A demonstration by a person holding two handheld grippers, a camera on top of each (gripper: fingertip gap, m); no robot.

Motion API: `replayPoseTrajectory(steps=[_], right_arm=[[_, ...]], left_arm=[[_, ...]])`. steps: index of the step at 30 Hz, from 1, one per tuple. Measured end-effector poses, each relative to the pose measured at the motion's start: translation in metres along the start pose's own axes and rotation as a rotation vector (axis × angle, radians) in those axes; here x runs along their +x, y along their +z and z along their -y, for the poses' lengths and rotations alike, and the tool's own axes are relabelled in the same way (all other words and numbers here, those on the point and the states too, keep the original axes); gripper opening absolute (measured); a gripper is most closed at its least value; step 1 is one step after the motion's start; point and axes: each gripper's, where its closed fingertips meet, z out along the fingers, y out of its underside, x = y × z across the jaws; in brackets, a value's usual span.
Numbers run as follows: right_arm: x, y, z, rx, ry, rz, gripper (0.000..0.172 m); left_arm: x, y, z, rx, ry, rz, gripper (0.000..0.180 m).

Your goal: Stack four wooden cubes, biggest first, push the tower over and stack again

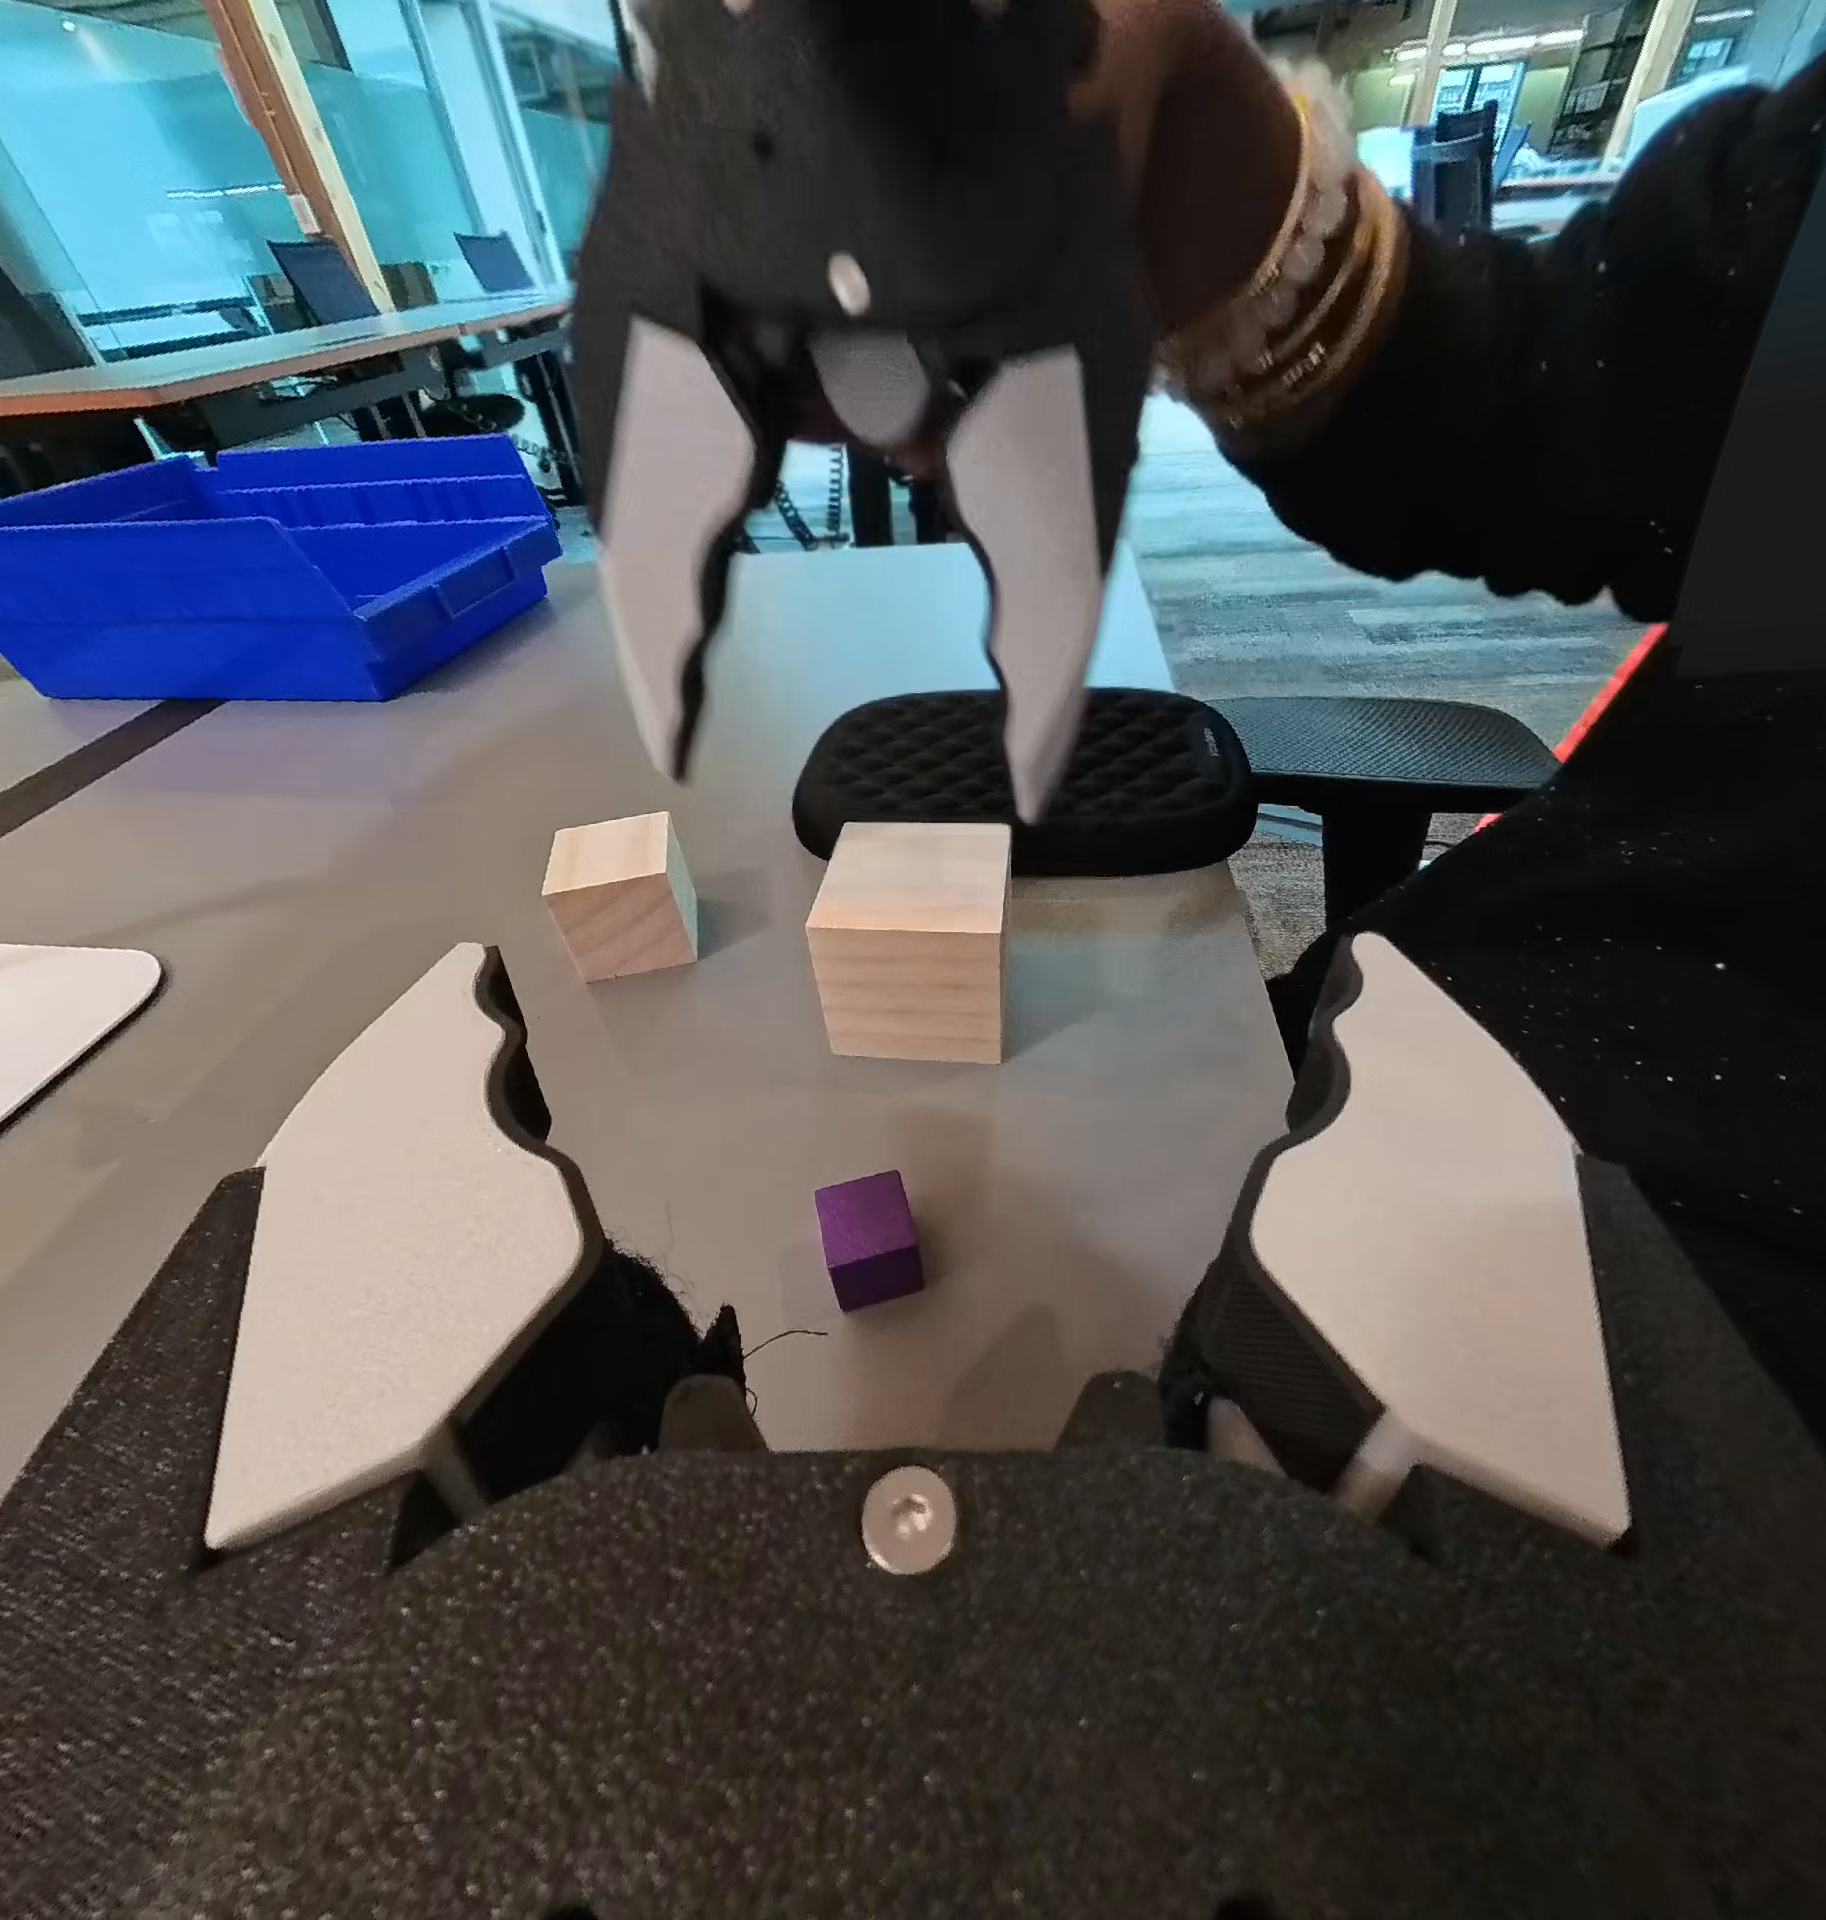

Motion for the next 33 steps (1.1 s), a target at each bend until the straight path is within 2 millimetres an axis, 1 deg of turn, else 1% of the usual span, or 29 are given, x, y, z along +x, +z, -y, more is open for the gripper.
replayPoseTrajectory(steps=[2,3,4,6,8,10,12,16,20,24,25,26,29,31,33], right_arm=[[0.028,-0.021,-0.003,0.023,-0.029,-0.068,0.083],[0.047,-0.028,-0.009,0.008,-0.060,-0.130,0.086],[0.061,-0.029,-0.016,-0.013,-0.112,-0.159,0.089],[0.069,-0.018,-0.023,-0.017,-0.202,-0.103,0.089],[0.076,-0.002,-0.030,-0.024,-0.222,-0.051,0.083],[0.084,0.014,-0.041,-0.068,-0.223,-0.027,0.083],[0.085,0.025,-0.041,-0.050,-0.222,0.006,0.081],[0.086,0.040,-0.039,-0.022,-0.248,0.043,0.074],[0.086,0.050,-0.040,-0.034,-0.269,0.079,0.067],[0.088,0.057,-0.046,-0.073,-0.288,0.081,0.061],[0.088,0.059,-0.046,-0.077,-0.294,0.085,0.056],[0.087,0.061,-0.047,-0.081,-0.301,0.092,0.046],[0.088,0.055,-0.047,-0.087,-0.284,0.093,0.046],[0.087,0.043,-0.041,-0.074,-0.251,0.082,0.046],[0.081,0.028,-0.033,-0.065,-0.189,0.075,0.046]], left_arm=[[0.000,0.000,0.000,0.001,0.001,0.001,0.140],[0.000,0.000,0.000,0.004,-0.001,0.001,0.139],[0.000,-0.001,0.001,0.007,-0.004,0.000,0.139],[-0.001,-0.001,0.001,0.011,-0.010,0.000,0.139],[-0.001,-0.001,0.001,0.011,-0.012,0.000,0.139],[-0.001,-0.001,0.001,0.013,-0.009,0.004,0.139],[-0.001,-0.002,0.002,0.018,-0.009,0.004,0.139],[-0.001,-0.002,0.002,0.018,-0.015,-0.001,0.138],[-0.001,-0.003,0.003,0.027,-0.009,0.004,0.137],[-0.001,-0.002,0.003,0.026,-0.011,0.002,0.137],[-0.001,-0.002,0.003,0.025,-0.010,0.002,0.137],[-0.001,-0.002,0.003,0.025,-0.008,0.003,0.137],[-0.001,-0.003,0.003,0.027,-0.008,0.005,0.136],[-0.002,-0.002,0.003,0.026,-0.011,0.005,0.136],[-0.002,-0.002,0.003,0.024,-0.012,0.006,0.136]])
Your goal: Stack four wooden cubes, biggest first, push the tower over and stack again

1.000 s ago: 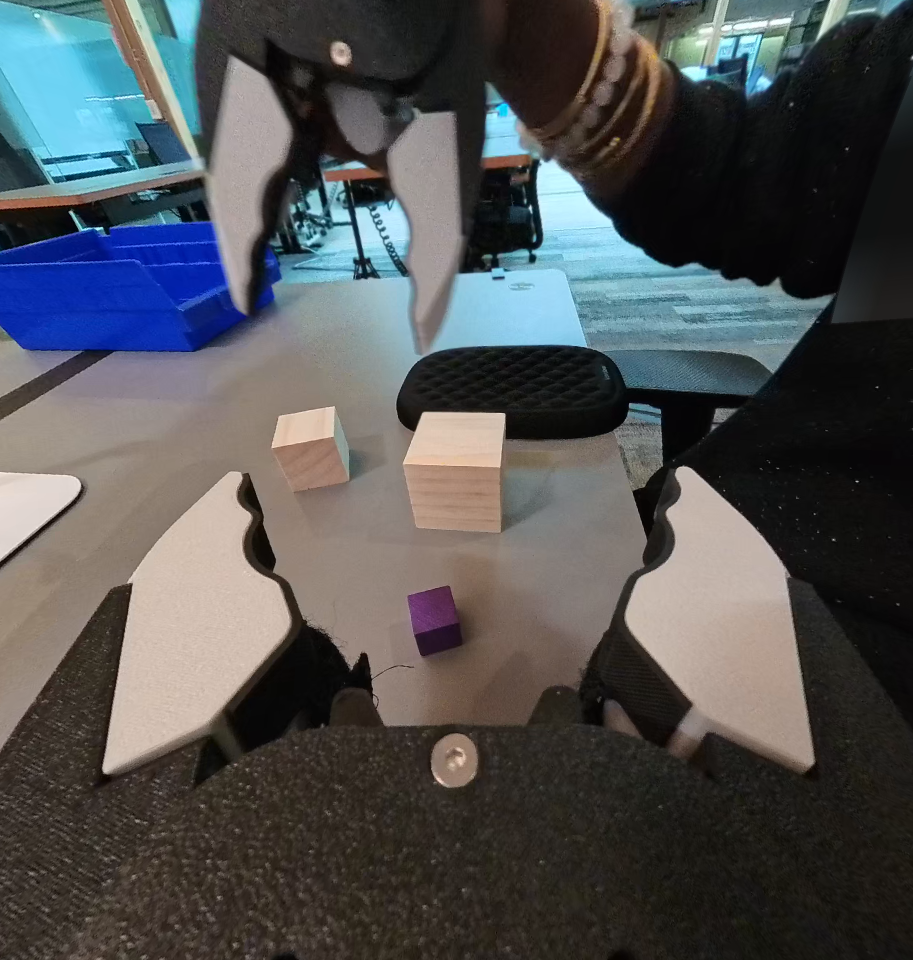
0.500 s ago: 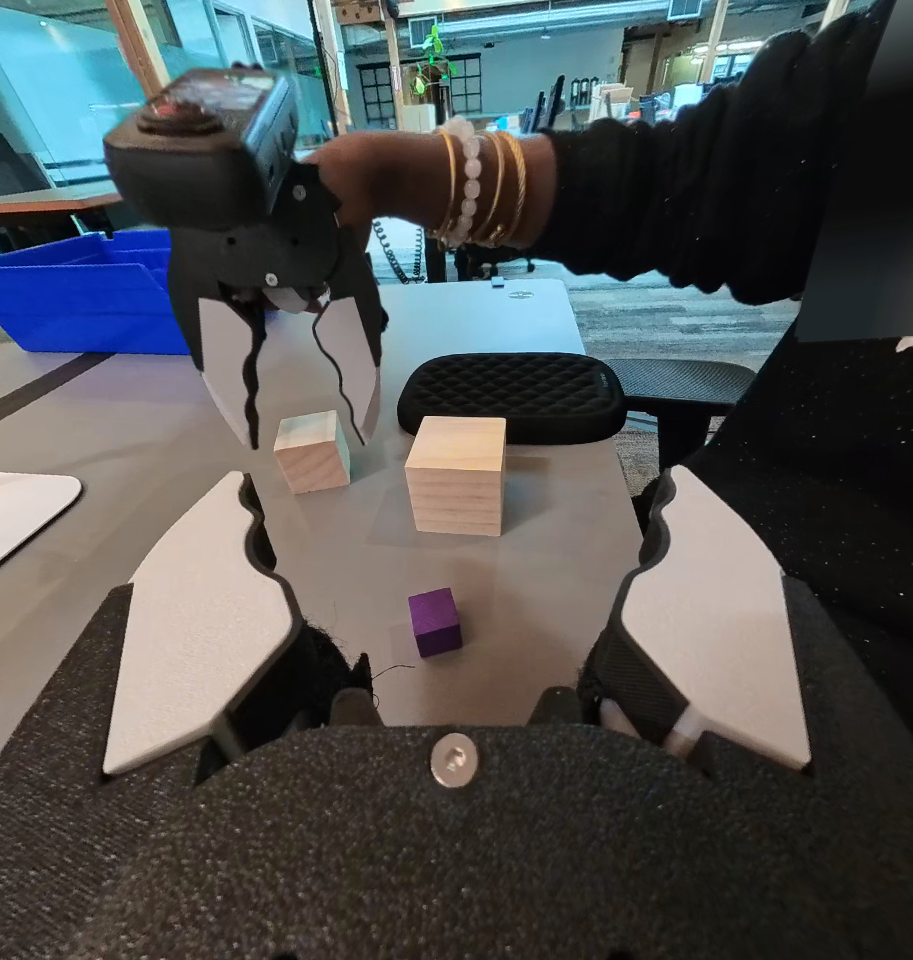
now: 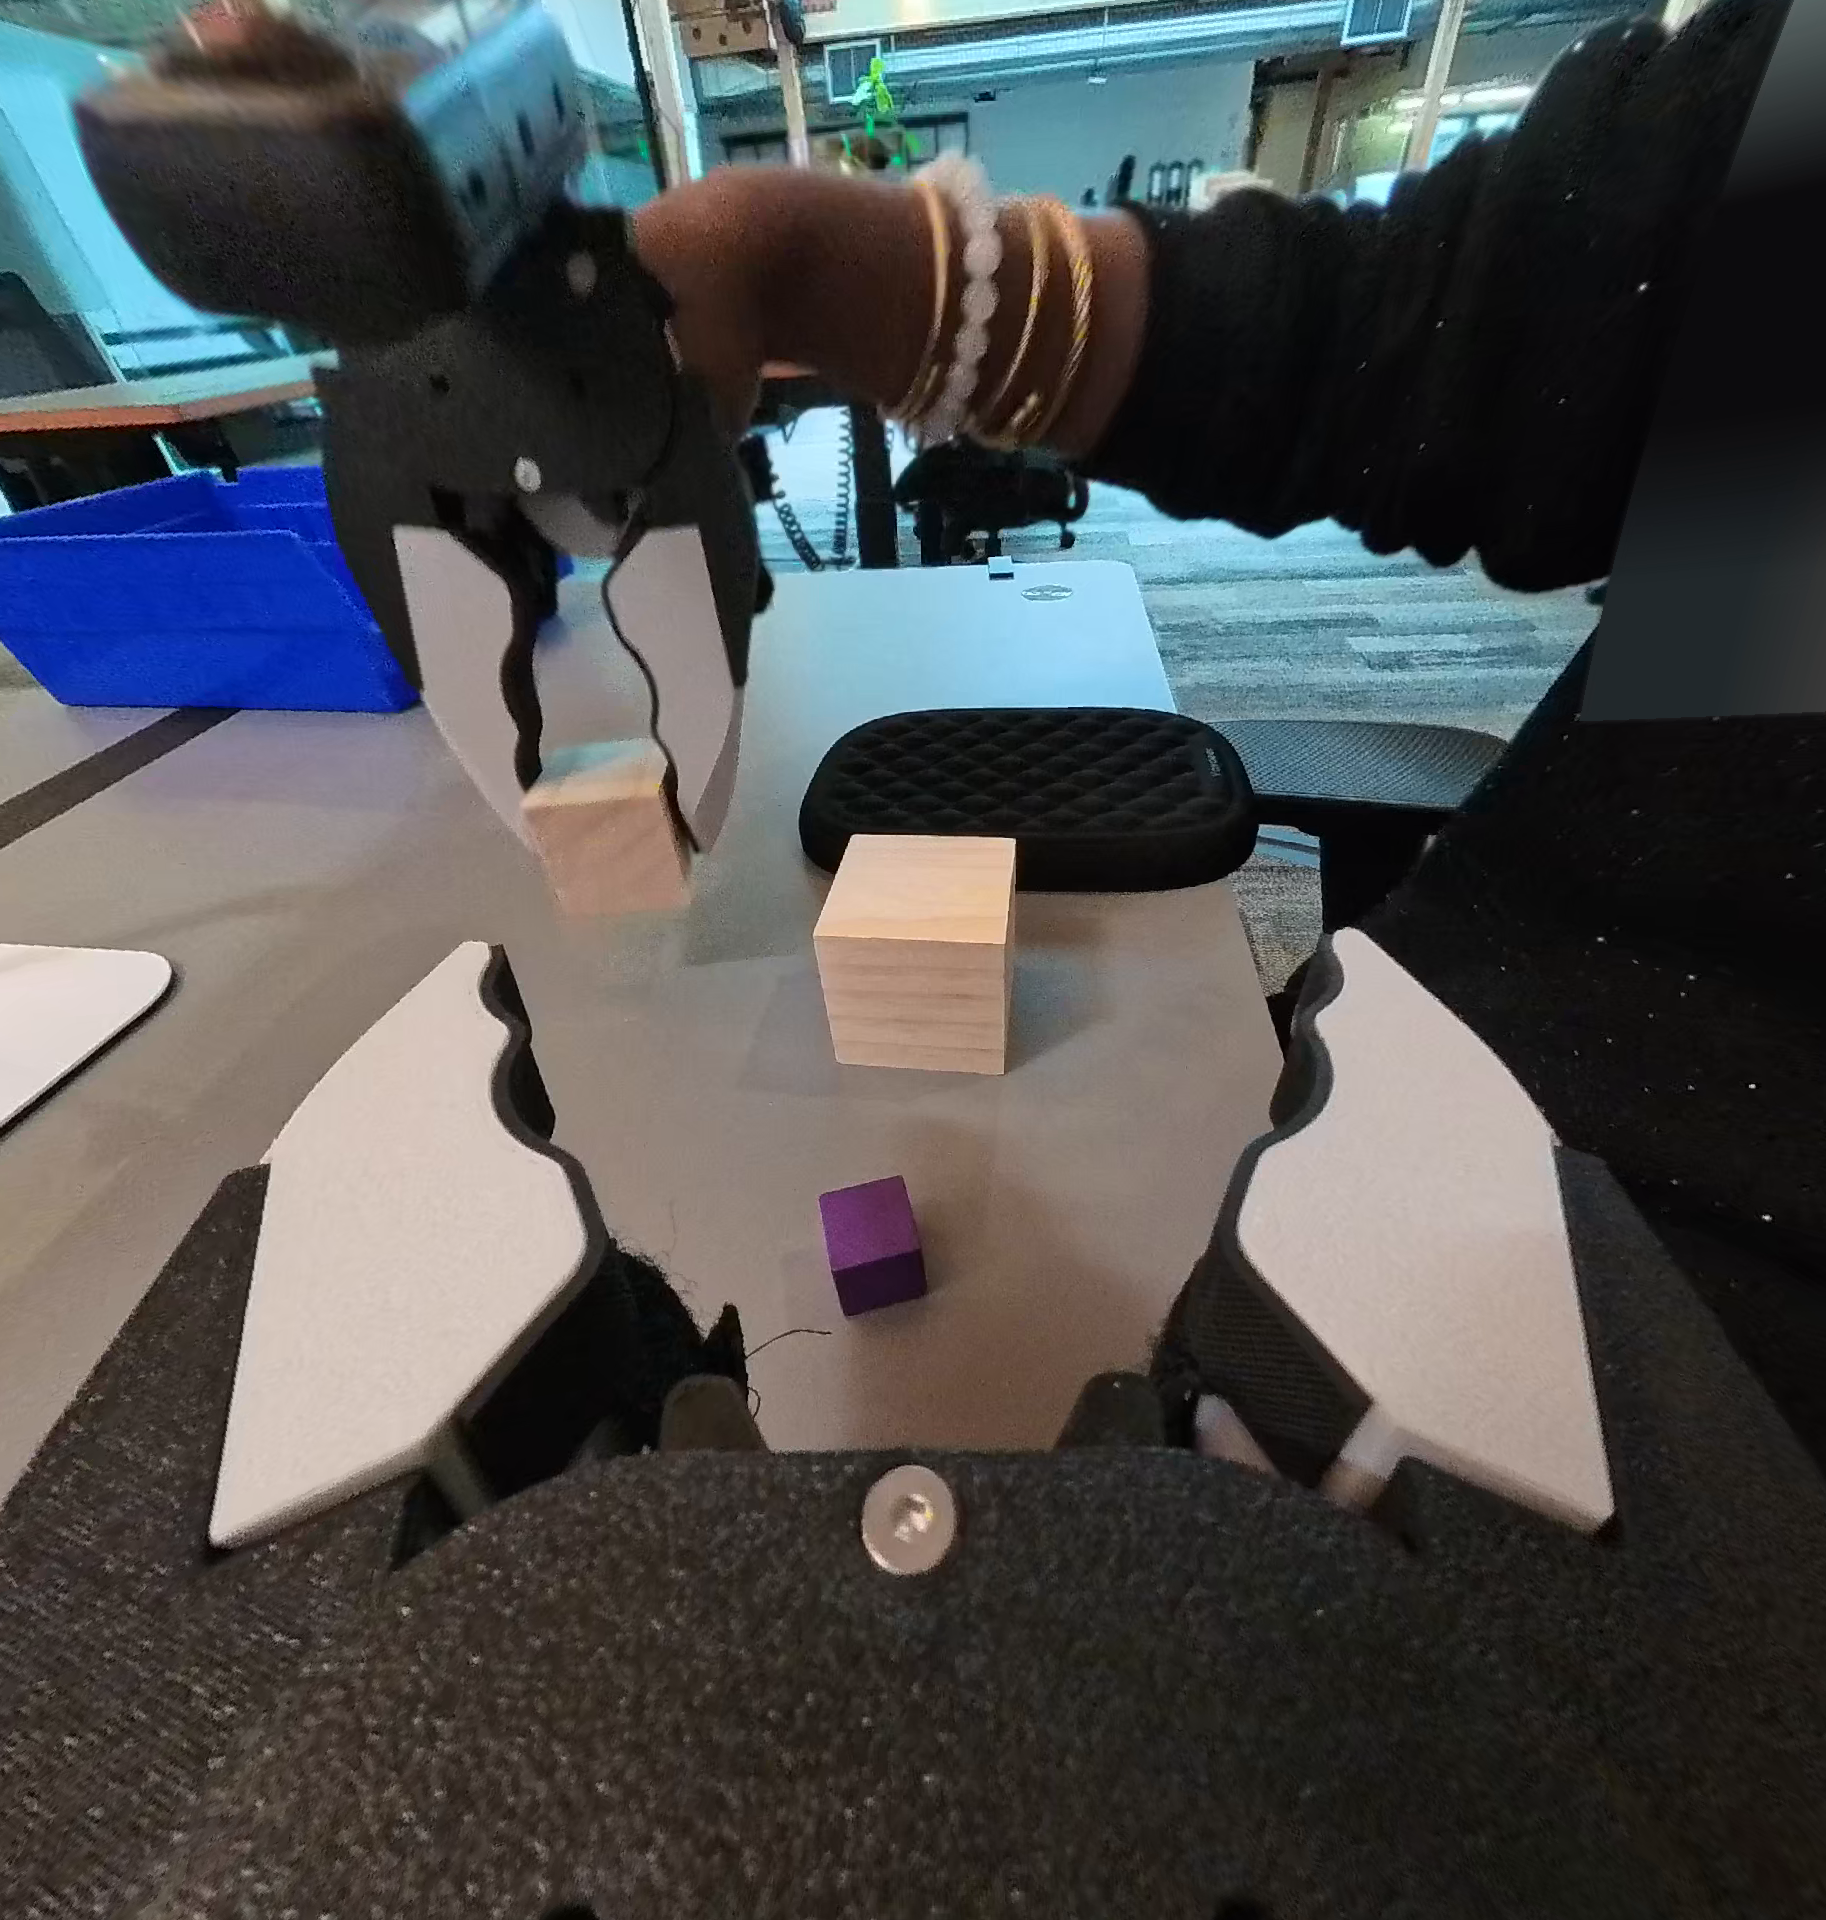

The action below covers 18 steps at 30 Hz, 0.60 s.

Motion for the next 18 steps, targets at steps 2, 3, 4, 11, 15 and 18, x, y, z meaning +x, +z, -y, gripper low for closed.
replayPoseTrajectory(steps=[2,3,4,11,15,18], right_arm=[[-0.009,-0.014,0.008,-0.011,0.083,-0.010,0.046],[-0.015,-0.021,0.012,-0.019,0.108,-0.015,0.046],[-0.023,-0.027,0.016,-0.027,0.119,-0.021,0.046],[-0.076,-0.045,0.043,-0.063,0.198,-0.016,0.046],[-0.087,-0.040,0.046,-0.085,0.224,-0.042,0.046],[-0.090,-0.035,0.044,-0.101,0.235,-0.043,0.046]], left_arm=[[0.000,0.000,0.000,0.001,0.005,0.002,0.136],[0.000,0.000,0.000,0.002,0.007,0.005,0.136],[0.000,0.000,0.000,0.003,0.010,0.007,0.136],[0.000,-0.001,0.001,0.005,0.004,0.007,0.137],[0.000,-0.001,0.001,0.005,0.008,0.007,0.137],[0.001,0.000,-0.001,-0.007,0.009,0.003,0.137]])
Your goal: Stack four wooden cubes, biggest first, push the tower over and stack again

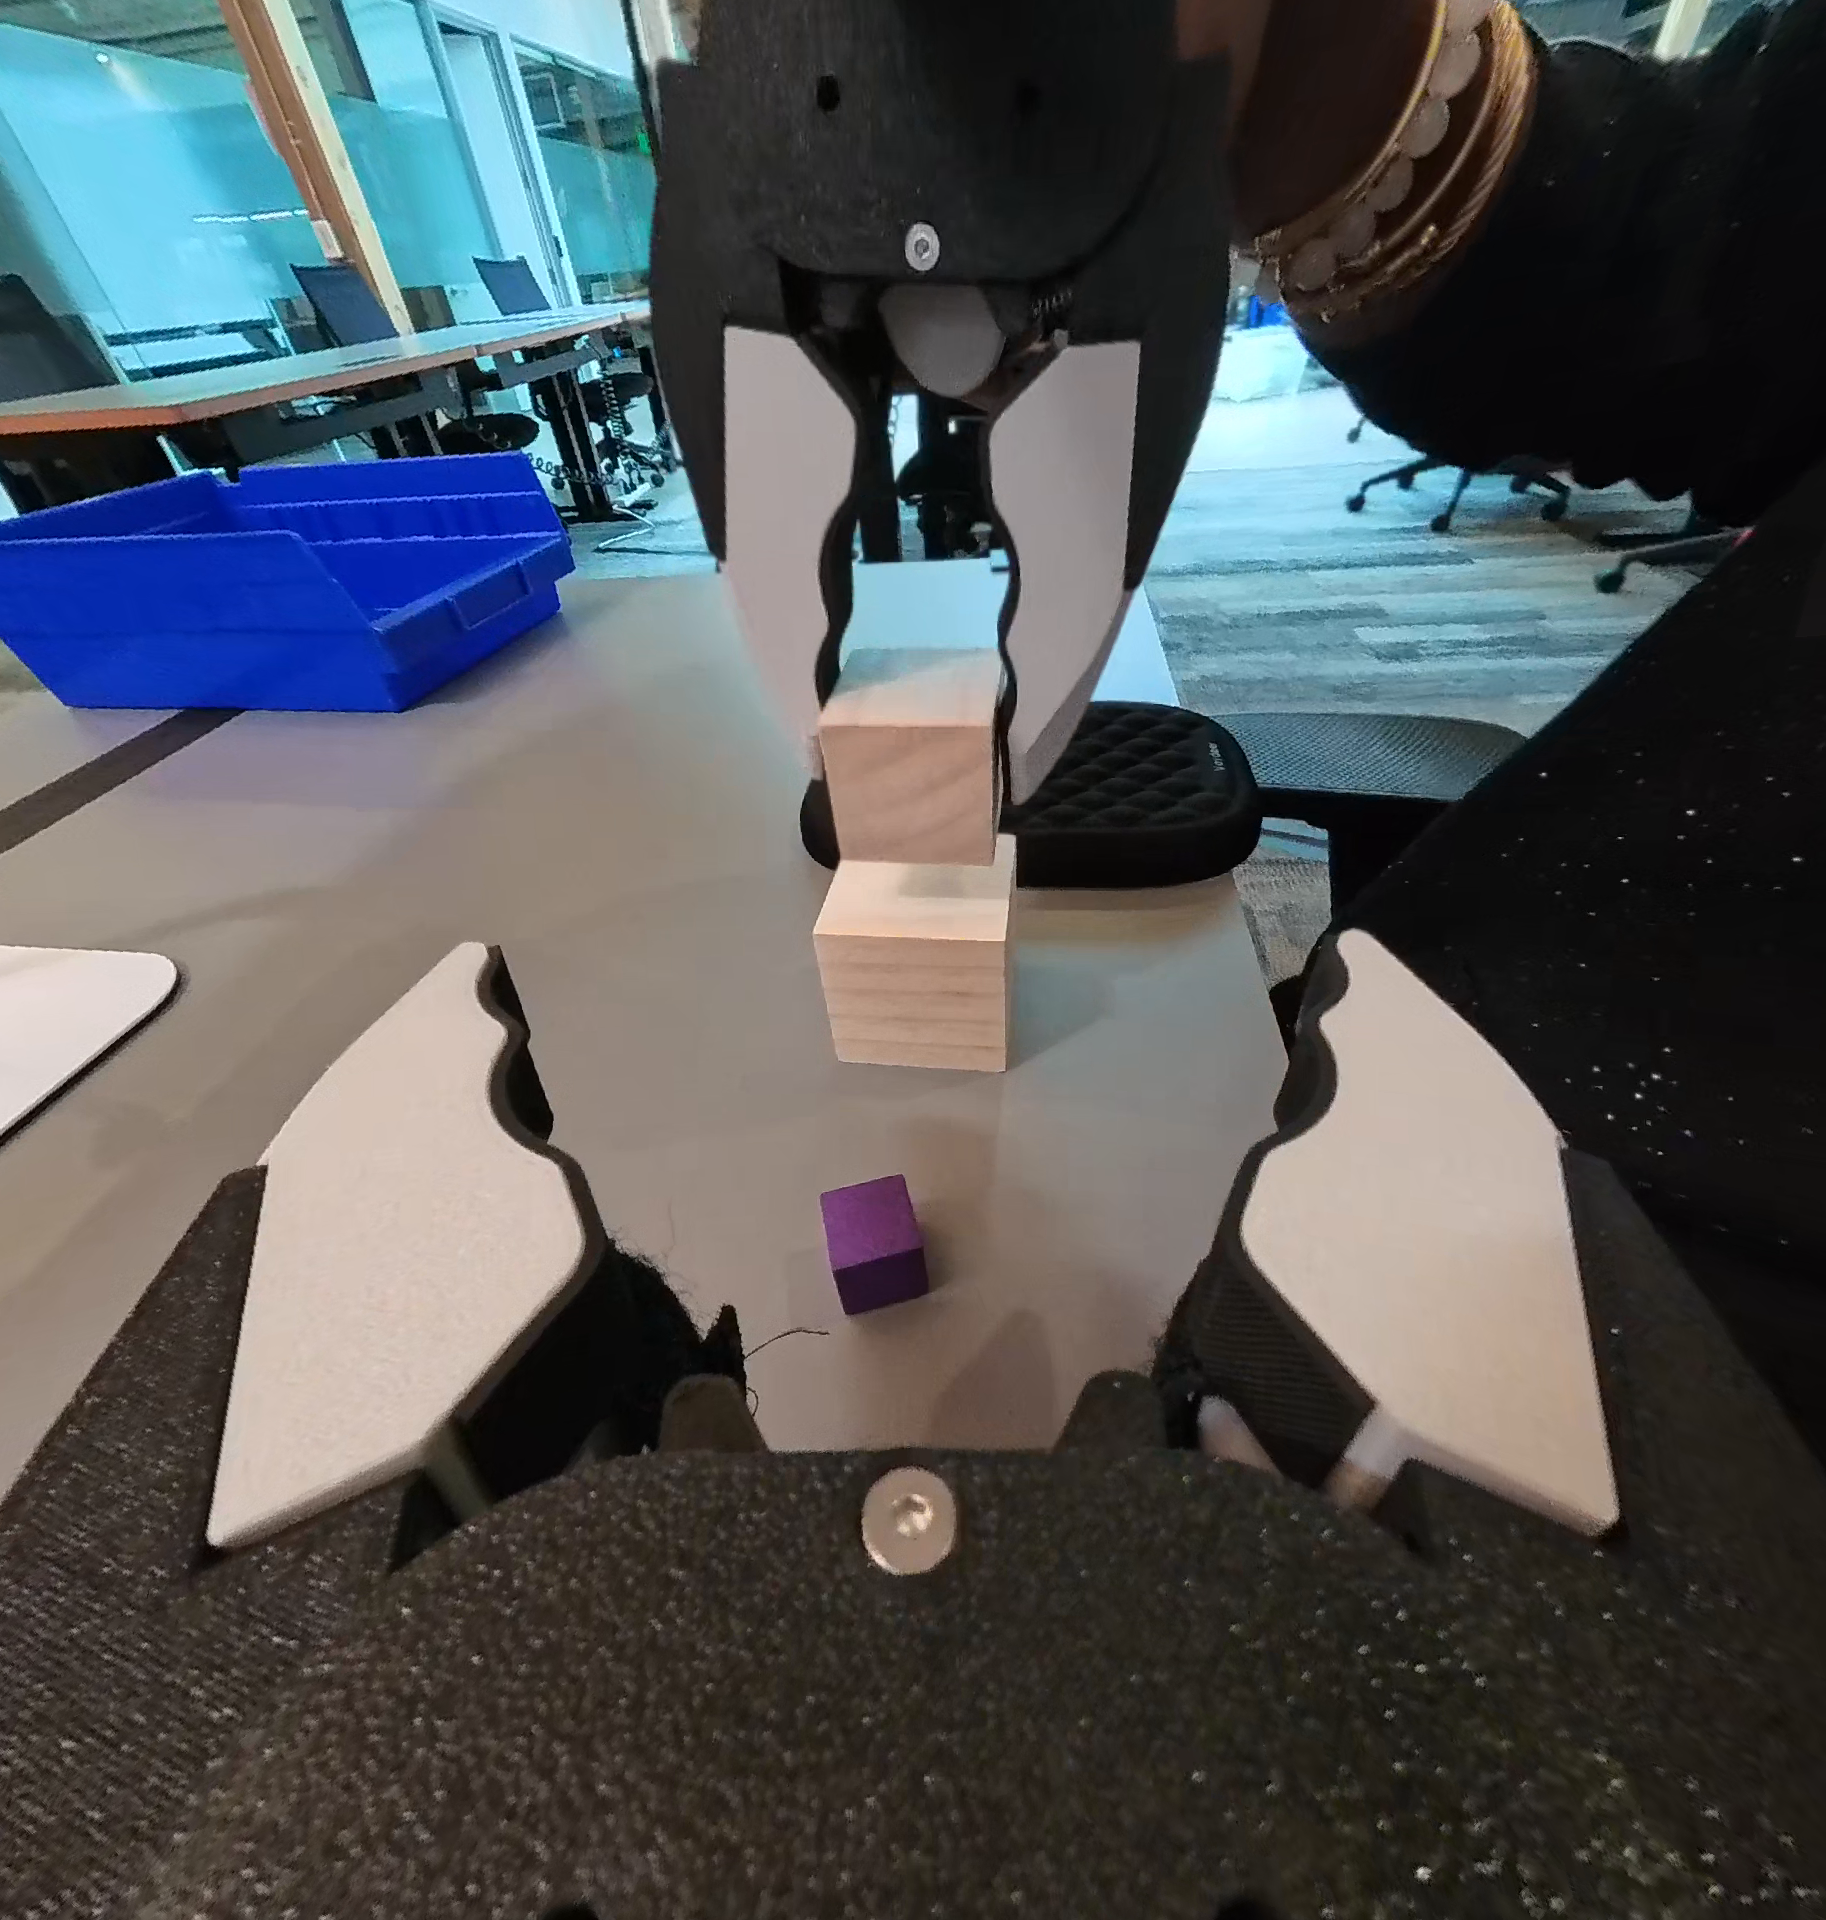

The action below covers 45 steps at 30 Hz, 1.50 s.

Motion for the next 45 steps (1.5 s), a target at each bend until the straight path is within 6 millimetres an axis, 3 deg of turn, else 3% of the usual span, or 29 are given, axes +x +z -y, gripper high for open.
replayPoseTrajectory(steps=[25,30,34,38,40,45], right_arm=[[0.002,0.019,0.001,0.024,0.020,0.022,0.046],[0.004,0.007,0.002,0.040,0.022,-0.001,0.064],[0.009,-0.024,0.021,0.119,-0.025,-0.062,0.069],[0.000,-0.045,0.060,0.225,-0.176,-0.075,0.060],[-0.007,-0.038,0.074,0.206,-0.233,-0.056,0.057],[-0.010,0.003,0.082,0.023,-0.351,-0.028,0.055]], left_arm=[[0.000,0.000,0.000,-0.001,-0.006,-0.006,0.137],[0.000,0.000,0.001,0.003,-0.003,-0.004,0.142],[0.001,-0.001,0.001,0.011,-0.003,-0.011,0.145],[0.004,-0.006,0.007,0.059,0.008,-0.030,0.146],[0.005,-0.011,0.012,0.110,0.007,-0.043,0.146],[0.002,-0.029,0.027,0.260,-0.012,-0.030,0.146]])
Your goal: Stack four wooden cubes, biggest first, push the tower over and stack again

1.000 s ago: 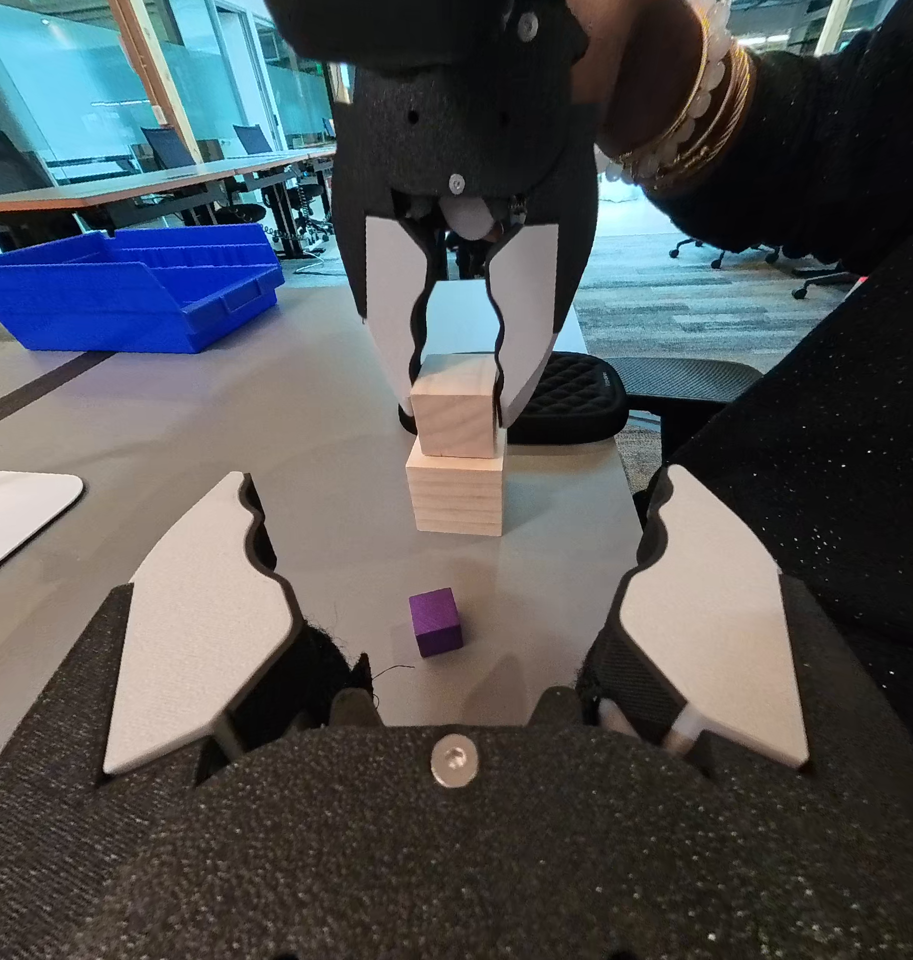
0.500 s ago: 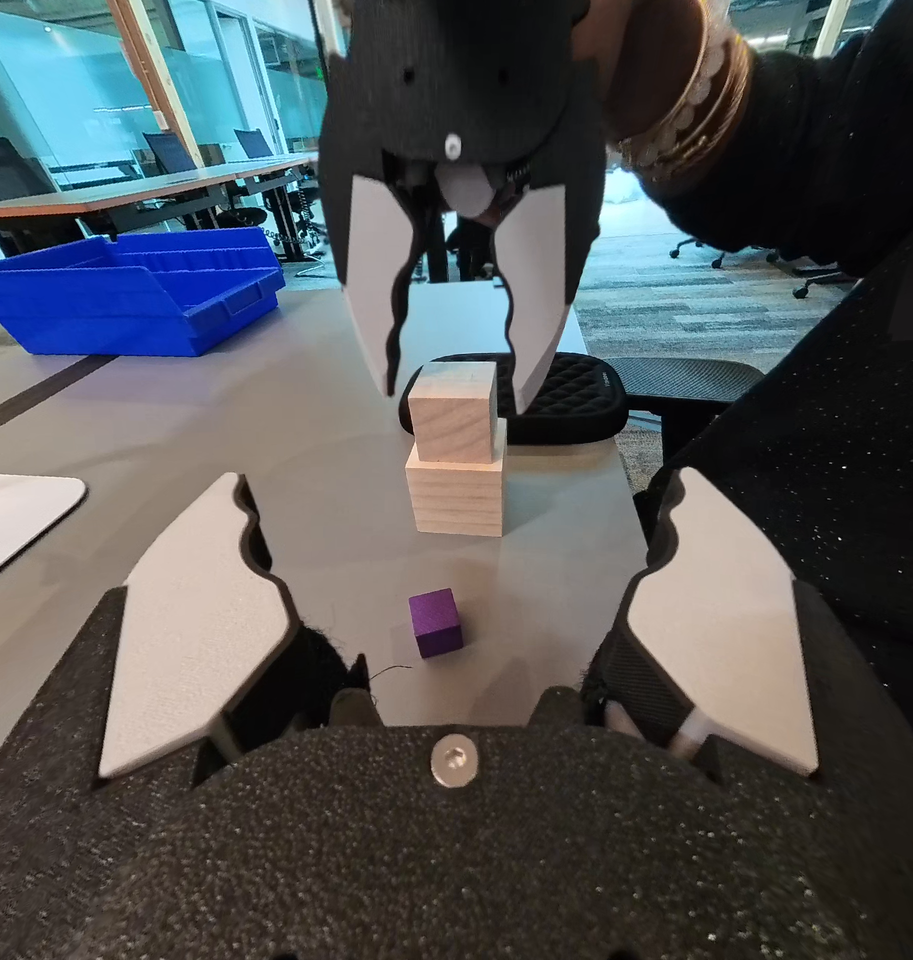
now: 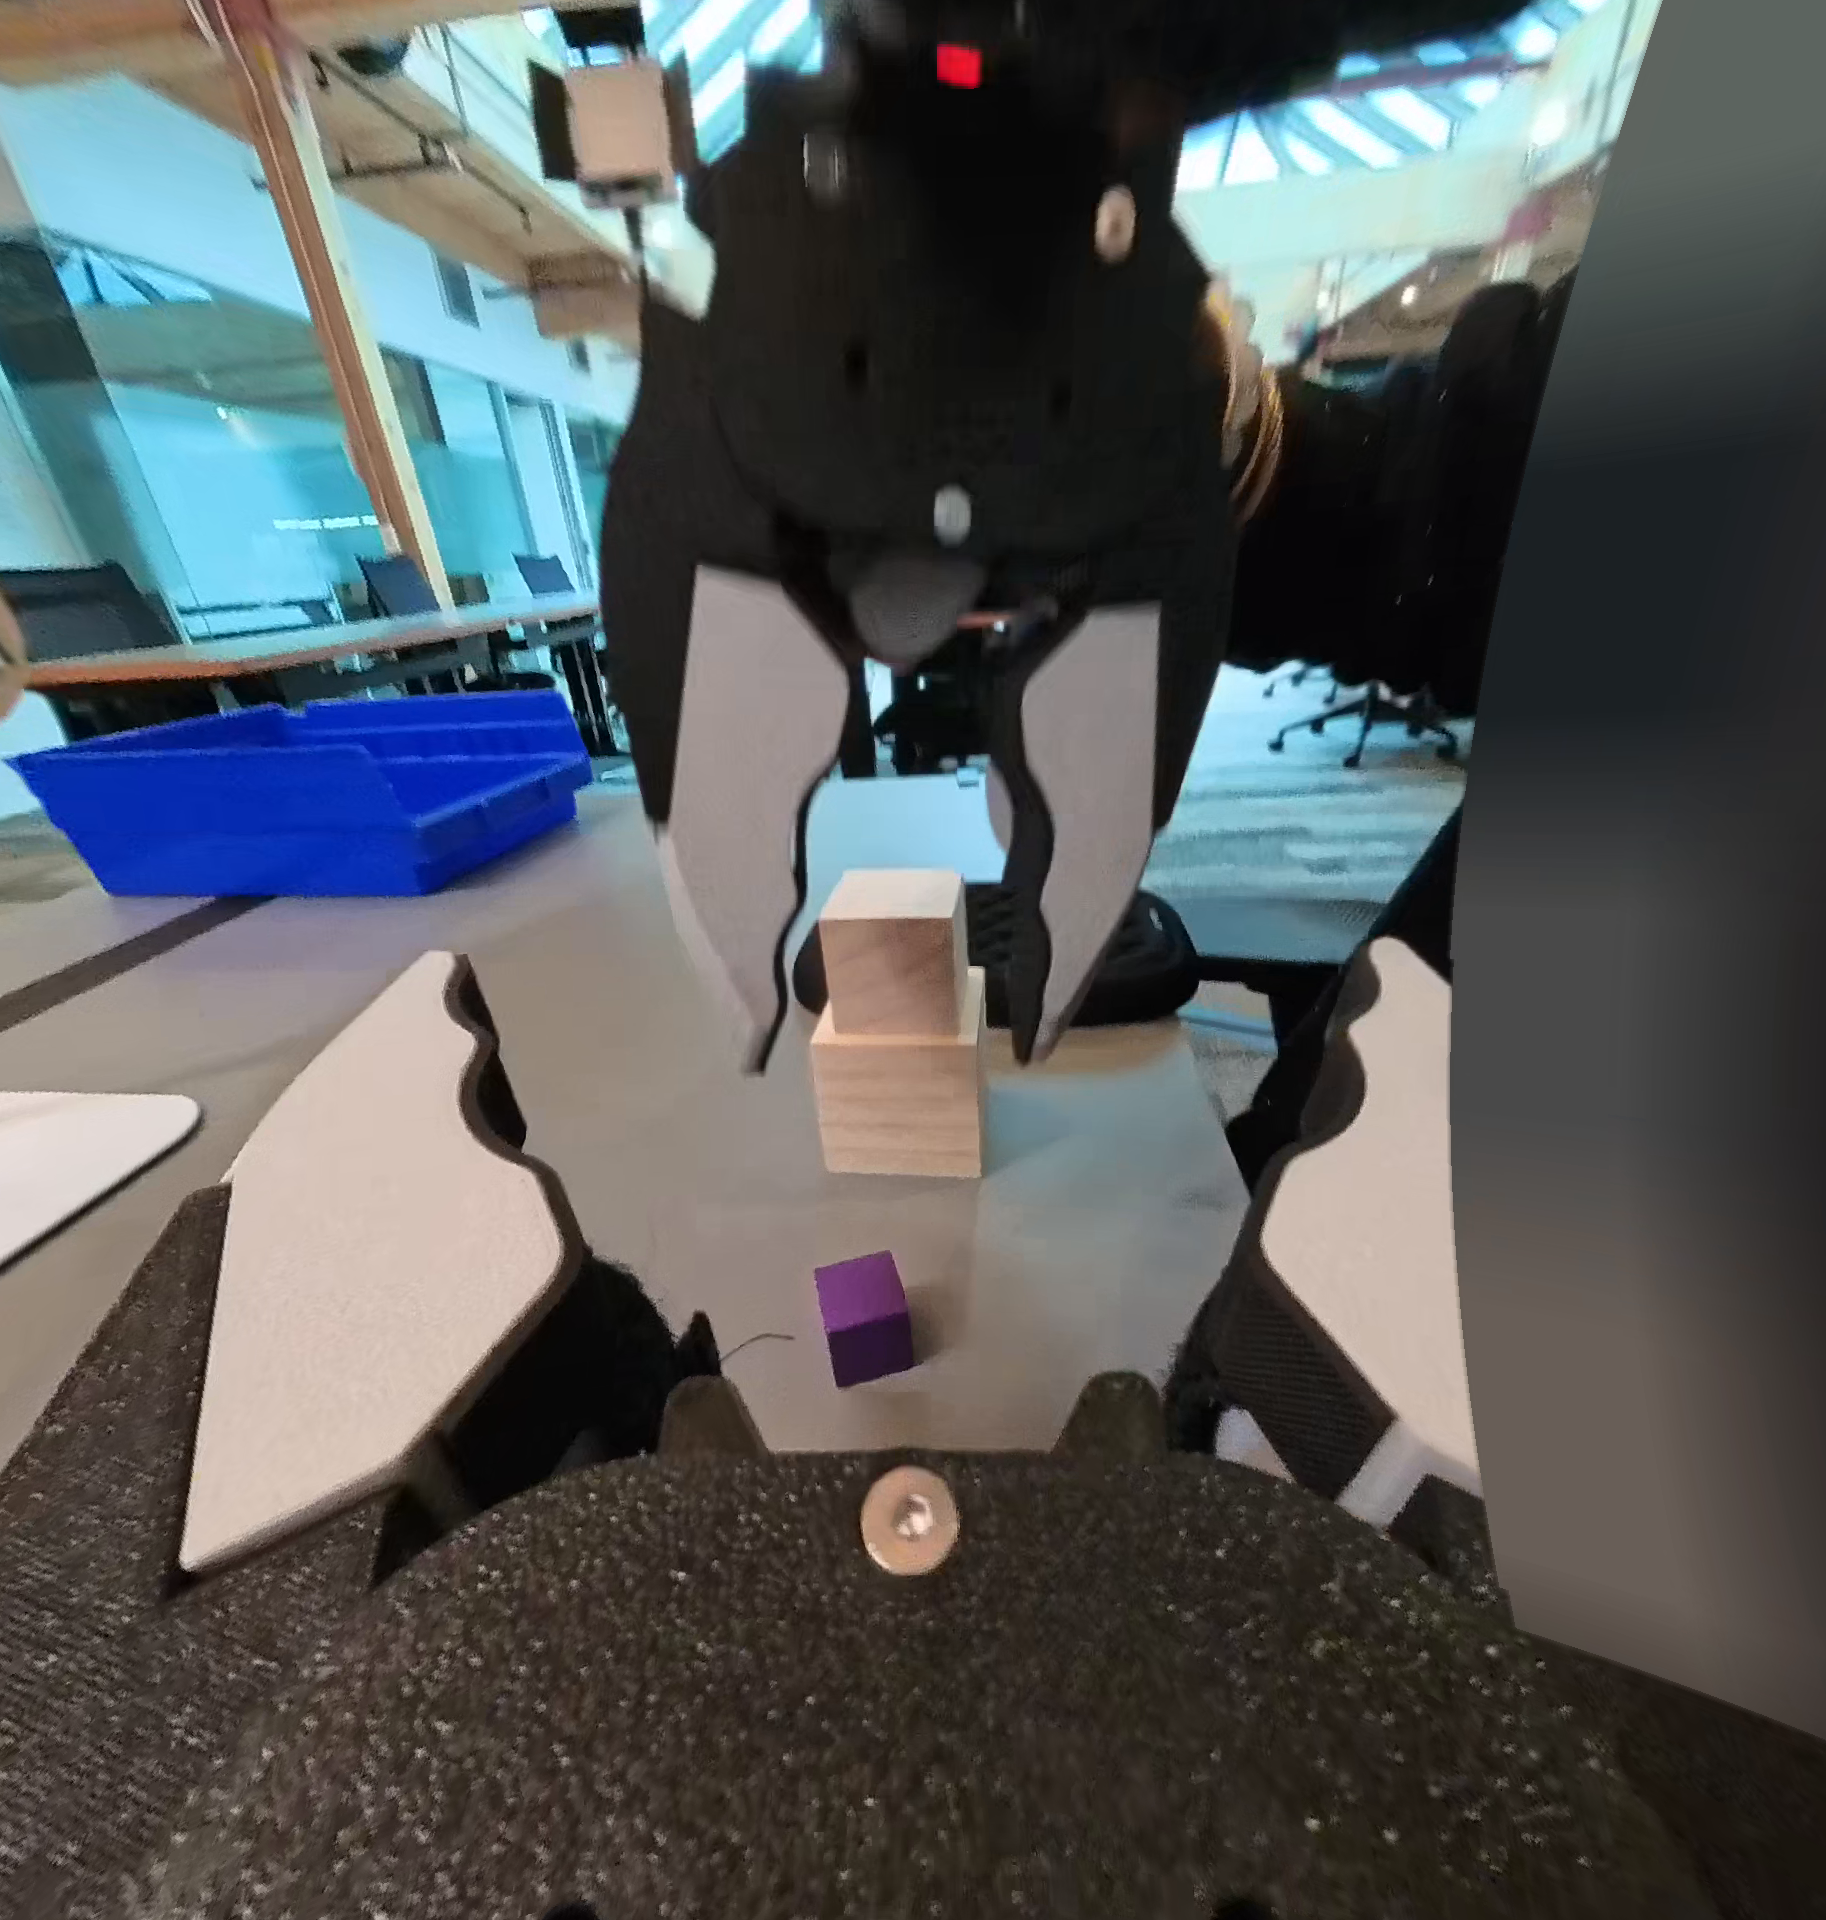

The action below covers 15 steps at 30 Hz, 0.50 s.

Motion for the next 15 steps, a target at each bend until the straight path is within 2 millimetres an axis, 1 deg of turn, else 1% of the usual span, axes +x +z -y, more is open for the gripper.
replayPoseTrajectory(steps=[3,6,12,15], right_arm=[[0.004,0.017,0.001,-0.067,-0.033,0.013,0.050],[0.004,0.028,0.004,-0.078,-0.045,0.039,0.043],[0.001,0.047,0.005,-0.083,-0.069,0.080,0.043],[0.003,0.054,0.002,-0.108,-0.081,0.074,0.039]], left_arm=[[-0.003,-0.010,0.011,0.098,-0.022,0.005,0.146],[-0.003,-0.020,0.021,0.191,-0.037,-0.004,0.146],[0.001,-0.024,0.024,0.220,-0.031,-0.034,0.146],[0.000,-0.027,0.026,0.243,-0.039,-0.036,0.146]])
